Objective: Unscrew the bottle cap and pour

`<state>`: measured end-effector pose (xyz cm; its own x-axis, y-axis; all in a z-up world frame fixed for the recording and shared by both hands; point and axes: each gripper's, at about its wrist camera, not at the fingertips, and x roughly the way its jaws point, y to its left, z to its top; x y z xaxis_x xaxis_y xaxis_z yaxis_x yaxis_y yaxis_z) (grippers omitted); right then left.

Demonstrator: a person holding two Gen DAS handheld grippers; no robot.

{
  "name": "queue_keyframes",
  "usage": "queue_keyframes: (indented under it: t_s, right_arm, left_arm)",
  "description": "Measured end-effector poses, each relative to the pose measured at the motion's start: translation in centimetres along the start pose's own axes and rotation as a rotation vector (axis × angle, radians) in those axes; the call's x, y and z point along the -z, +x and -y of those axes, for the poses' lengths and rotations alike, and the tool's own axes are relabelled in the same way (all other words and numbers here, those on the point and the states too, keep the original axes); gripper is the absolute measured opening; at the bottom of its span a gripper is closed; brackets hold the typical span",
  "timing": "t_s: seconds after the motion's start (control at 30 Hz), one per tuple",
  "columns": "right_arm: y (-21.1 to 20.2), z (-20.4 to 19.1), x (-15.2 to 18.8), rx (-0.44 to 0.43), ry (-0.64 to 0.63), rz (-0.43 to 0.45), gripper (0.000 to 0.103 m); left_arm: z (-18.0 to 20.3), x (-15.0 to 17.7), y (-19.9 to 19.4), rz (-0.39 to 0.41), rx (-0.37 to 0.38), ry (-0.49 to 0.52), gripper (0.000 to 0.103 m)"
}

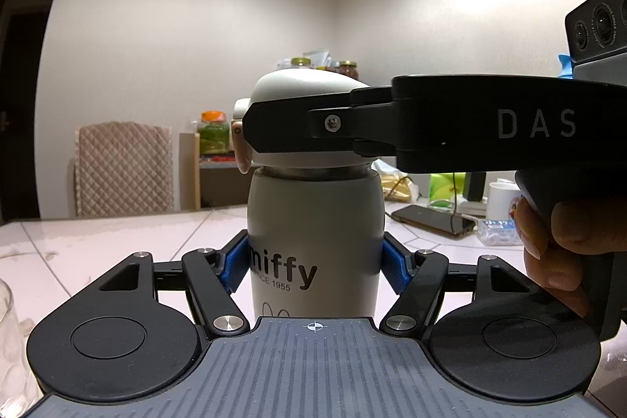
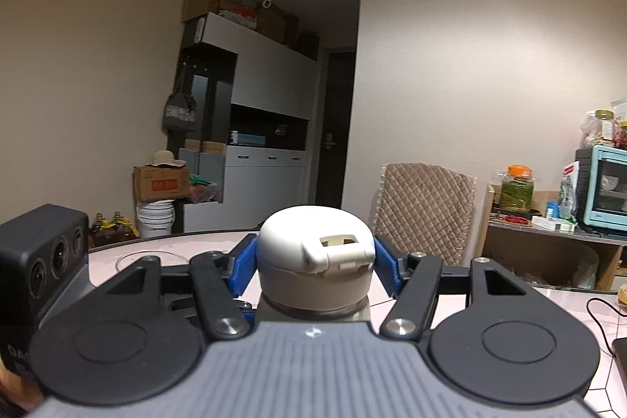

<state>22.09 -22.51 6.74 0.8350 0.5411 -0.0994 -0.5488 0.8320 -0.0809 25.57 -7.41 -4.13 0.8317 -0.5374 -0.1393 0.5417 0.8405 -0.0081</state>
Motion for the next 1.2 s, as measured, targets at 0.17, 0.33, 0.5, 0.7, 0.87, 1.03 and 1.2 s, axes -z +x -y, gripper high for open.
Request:
queue_keyframes:
  t_s: [0.17, 0.33, 0.5, 0.7, 0.87, 1.03, 1.2]
  right_arm:
    - [0.1, 1.0, -0.2, -0.065, 0.009, -0.004, 0.065]
    - [0.3, 3.0, -0.4, -0.173, -0.009, -0.005, 0.065]
    - [0.6, 4.6, -0.7, -0.282, -0.039, -0.009, 0.065]
    - [1.3, 7.0, -1.3, -0.414, -0.035, -0.025, 0.065]
    - [1.5, 7.4, -1.7, -0.432, -0.034, -0.030, 0.065]
    - [1.5, 6.7, -2.0, -0.390, -0.044, -0.022, 0.068]
    - [0.7, 5.2, -2.2, -0.305, -0.016, -0.002, 0.085]
  left_arm:
    - [0.2, 0.1, -0.1, -0.001, 0.000, 0.002, 0.072]
    - [0.6, 0.0, 0.3, -0.001, 0.000, 0.002, 0.072]
    - [0.9, 0.1, 0.3, -0.001, 0.001, 0.004, 0.072]
    - [1.5, 0.3, 0.2, 0.000, 0.001, 0.005, 0.072]
    - [1.4, 0.2, 0.1, 0.000, 0.002, 0.004, 0.072]
    - [2.0, 0.3, 0.1, 0.000, 0.000, 0.002, 0.072]
    - [1.4, 0.2, 0.2, 0.000, -0.001, 0.000, 0.072]
